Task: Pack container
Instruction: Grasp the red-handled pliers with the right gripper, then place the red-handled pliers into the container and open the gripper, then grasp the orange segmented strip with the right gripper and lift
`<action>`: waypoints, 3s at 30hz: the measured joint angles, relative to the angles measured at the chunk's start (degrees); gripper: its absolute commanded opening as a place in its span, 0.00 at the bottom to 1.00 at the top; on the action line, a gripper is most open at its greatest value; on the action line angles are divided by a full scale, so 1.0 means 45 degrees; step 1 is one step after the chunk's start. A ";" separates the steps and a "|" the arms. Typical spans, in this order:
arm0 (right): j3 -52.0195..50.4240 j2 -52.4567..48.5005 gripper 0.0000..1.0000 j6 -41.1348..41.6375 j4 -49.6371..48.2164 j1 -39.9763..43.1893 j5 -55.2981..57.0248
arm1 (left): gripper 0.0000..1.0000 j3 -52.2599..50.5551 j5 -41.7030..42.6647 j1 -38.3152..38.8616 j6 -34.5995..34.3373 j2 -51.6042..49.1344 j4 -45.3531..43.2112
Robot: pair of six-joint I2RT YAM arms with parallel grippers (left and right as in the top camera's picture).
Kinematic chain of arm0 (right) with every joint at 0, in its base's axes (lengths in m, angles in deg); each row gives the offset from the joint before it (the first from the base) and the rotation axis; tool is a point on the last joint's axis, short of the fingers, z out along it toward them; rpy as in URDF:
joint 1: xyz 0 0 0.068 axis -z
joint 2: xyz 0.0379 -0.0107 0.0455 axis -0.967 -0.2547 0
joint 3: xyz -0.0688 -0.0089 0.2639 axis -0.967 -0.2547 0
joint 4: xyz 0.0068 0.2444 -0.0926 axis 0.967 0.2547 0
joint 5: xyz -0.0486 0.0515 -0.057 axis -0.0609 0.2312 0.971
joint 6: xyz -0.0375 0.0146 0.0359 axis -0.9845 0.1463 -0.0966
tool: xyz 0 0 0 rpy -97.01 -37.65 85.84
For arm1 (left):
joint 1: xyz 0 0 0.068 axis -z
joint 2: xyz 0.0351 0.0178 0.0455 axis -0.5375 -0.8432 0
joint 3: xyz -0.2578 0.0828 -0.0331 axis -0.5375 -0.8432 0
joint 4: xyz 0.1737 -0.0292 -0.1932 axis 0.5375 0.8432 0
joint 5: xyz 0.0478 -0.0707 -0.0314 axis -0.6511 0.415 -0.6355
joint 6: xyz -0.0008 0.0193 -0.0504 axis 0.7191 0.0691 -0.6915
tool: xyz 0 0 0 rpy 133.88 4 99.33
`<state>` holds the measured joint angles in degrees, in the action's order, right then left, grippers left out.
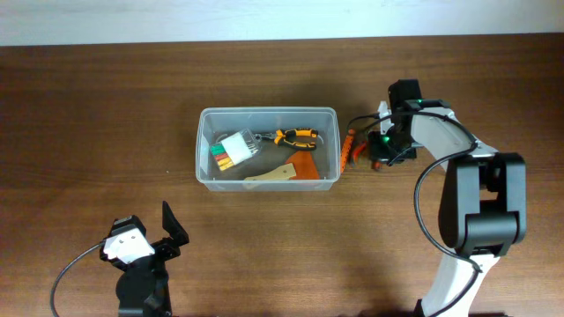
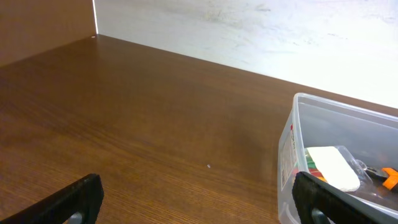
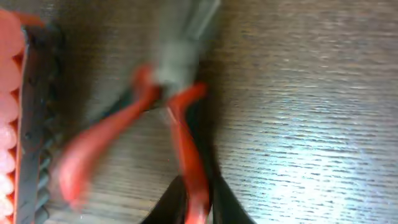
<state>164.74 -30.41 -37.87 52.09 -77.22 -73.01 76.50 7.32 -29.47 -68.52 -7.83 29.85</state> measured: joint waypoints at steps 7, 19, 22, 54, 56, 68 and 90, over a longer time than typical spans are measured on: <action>0.0559 -0.0131 0.04 0.0015 0.1413 -0.0238 0.0015 | 0.99 0.0000 -0.0005 0.0000 0.0000 0.0000 0.0000; 0.7558 0.1365 0.04 -0.0097 0.4585 -0.0374 0.0015 | 0.99 0.0000 -0.0005 0.0000 0.0000 0.0000 0.0005; 0.8573 0.2205 0.04 -0.1088 0.4595 -0.1321 -0.0209 | 0.99 0.0000 0.0000 0.0000 0.0000 0.0000 0.0005; 0.7271 -0.2273 0.19 -1.2342 0.2108 -0.6159 0.0767 | 0.99 0.0000 -0.0005 0.0000 0.0000 0.0000 0.0005; 0.7800 -0.2239 0.25 -1.1249 0.2361 -0.6139 0.2142 | 0.99 0.0000 -0.0005 0.0000 0.0000 0.0000 0.0005; 1.0574 0.1486 0.44 -0.3570 0.5727 -0.2735 0.3045 | 0.99 0.0000 -0.0005 0.0000 0.0000 0.0000 0.0005; 0.5445 -0.1180 0.47 0.4362 0.2487 -0.1627 -0.0170 | 0.99 0.0000 -0.0005 0.0000 0.0000 0.0000 0.0005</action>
<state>189.24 -35.72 -18.24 63.28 -84.54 -73.77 76.50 7.30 -29.47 -68.52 -7.83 29.87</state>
